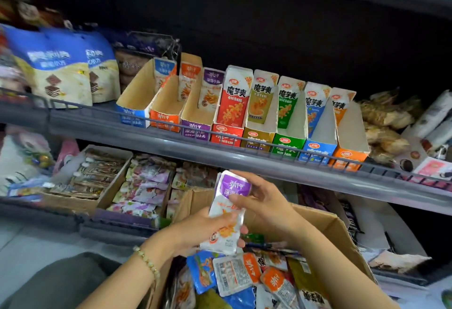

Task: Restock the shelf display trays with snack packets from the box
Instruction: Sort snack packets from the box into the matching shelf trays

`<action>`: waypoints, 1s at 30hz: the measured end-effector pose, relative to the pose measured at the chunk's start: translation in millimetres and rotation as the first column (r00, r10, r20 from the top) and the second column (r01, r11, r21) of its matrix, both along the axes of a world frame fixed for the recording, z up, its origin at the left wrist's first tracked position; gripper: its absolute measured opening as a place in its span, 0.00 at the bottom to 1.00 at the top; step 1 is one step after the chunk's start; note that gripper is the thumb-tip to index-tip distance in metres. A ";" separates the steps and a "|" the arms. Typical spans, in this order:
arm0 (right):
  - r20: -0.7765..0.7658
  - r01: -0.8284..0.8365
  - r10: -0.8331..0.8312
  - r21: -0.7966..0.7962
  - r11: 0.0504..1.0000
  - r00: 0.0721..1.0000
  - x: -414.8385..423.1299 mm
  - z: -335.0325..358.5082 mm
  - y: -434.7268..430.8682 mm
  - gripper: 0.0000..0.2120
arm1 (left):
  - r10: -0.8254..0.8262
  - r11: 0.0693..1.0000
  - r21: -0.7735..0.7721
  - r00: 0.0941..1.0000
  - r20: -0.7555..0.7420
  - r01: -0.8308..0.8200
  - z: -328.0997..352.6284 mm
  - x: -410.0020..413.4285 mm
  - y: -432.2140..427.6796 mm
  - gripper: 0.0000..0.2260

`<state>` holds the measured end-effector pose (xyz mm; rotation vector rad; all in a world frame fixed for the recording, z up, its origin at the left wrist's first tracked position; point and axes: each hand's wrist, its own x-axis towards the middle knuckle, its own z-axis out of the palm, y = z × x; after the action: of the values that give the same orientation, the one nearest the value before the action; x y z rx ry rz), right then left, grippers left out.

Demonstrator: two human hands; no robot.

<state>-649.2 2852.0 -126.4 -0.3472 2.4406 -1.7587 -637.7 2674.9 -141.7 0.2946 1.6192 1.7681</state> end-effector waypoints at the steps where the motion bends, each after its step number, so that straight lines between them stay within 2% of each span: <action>1: -0.012 -0.019 0.019 0.048 0.999 1.000 -2.5 5.8 -1.2 0.22 | 0.007 1.000 -0.005 0.999 -0.032 -0.007 -0.2 -1.4 -2.4 0.12; 4: 0.051 -0.119 0.113 0.158 0.980 0.992 -11.1 32.2 -0.9 0.24 | -0.071 0.996 -0.063 0.987 -0.147 0.062 5.7 -9.4 -13.7 0.12; 6: 0.136 -0.208 0.177 0.268 0.941 0.975 -16.7 53.0 -1.8 0.21 | -0.151 0.987 -0.082 0.972 -0.181 0.139 12.6 -15.4 -23.0 0.12; 8: 0.181 -0.267 0.218 0.322 0.908 0.959 -22.5 68.6 -6.8 0.17 | -0.143 0.989 -0.049 0.967 -0.212 0.136 21.8 -21.1 -28.5 0.12; 12: 0.120 -0.181 0.157 0.216 0.959 0.980 -39.3 93.8 -19.7 0.15 | 0.139 0.990 0.016 0.933 -0.331 -0.142 39.2 -35.8 -37.5 0.13; 15: 0.056 -0.043 0.037 0.103 0.994 0.998 -58.0 111.8 -25.4 0.13 | 0.371 0.928 0.123 0.850 -0.373 -0.351 53.1 -50.9 -49.1 0.11; 18: 0.069 -0.003 0.002 0.024 1.000 0.998 -76.4 126.8 -31.4 0.12 | 0.509 0.861 0.242 0.778 -0.370 -0.448 68.6 -67.5 -57.8 0.08; 21: 0.138 -0.023 0.035 -0.088 0.996 0.990 -91.0 139.2 -37.7 0.16 | 0.570 0.812 0.363 0.756 -0.322 -0.457 81.4 -83.3 -63.0 0.06; 26: 0.167 -0.018 0.043 -0.148 0.989 0.985 -117.1 159.0 -44.4 0.19 | 0.539 0.788 0.469 0.815 -0.212 -0.399 90.5 -112.2 -65.9 0.17; 28: 0.171 0.003 0.020 -0.133 0.991 0.985 -128.6 166.0 -46.5 0.21 | 0.505 0.804 0.466 0.838 -0.208 -0.369 92.7 -125.1 -66.4 0.17; 30: 0.129 0.047 -0.043 -0.025 0.999 0.991 -140.1 175.4 -48.0 0.23 | 0.500 0.835 0.408 0.818 -0.285 -0.369 92.9 -138.2 -68.9 0.15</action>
<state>-789.3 2804.0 49.1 -0.1767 2.3548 -1.7750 -775.9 2606.0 -48.8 0.4756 1.7440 2.4855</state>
